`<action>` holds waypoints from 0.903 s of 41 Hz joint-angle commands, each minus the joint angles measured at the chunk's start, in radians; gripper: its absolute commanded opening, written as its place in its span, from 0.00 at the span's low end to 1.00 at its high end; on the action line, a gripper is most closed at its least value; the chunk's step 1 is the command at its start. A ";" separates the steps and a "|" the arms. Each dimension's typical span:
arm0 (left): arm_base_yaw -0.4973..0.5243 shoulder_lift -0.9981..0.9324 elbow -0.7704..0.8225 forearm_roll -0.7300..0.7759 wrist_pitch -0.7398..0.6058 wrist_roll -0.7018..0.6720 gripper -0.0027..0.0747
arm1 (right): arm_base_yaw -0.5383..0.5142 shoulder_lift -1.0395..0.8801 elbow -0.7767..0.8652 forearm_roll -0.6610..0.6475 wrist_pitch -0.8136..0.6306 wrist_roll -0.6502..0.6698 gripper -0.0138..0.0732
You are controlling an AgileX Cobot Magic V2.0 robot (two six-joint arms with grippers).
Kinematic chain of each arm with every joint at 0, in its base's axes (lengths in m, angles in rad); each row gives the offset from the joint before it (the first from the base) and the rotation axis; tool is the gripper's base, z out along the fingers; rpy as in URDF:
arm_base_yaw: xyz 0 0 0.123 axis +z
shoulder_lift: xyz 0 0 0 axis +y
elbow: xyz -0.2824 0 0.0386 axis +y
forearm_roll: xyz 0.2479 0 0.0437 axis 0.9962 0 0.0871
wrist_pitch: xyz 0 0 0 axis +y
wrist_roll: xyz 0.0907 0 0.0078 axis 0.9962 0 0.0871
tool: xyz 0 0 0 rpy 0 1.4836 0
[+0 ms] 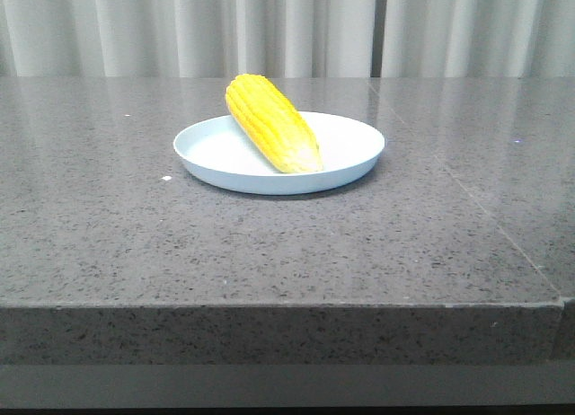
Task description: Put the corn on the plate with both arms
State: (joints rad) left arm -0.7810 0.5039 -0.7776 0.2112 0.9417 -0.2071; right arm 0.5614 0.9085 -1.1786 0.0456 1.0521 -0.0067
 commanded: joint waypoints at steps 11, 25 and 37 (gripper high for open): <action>-0.007 0.006 -0.024 0.012 -0.076 -0.013 0.54 | 0.000 -0.303 0.184 -0.039 -0.047 -0.014 0.91; -0.007 0.006 -0.024 0.016 -0.086 0.018 0.53 | 0.000 -0.371 0.238 -0.065 -0.046 -0.014 0.91; -0.007 0.006 -0.022 0.016 -0.086 0.050 0.50 | 0.000 -0.371 0.238 -0.065 -0.046 -0.014 0.73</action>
State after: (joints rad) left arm -0.7810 0.5039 -0.7776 0.2130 0.9348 -0.1606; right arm 0.5614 0.5331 -0.9166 0.0000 1.0699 -0.0091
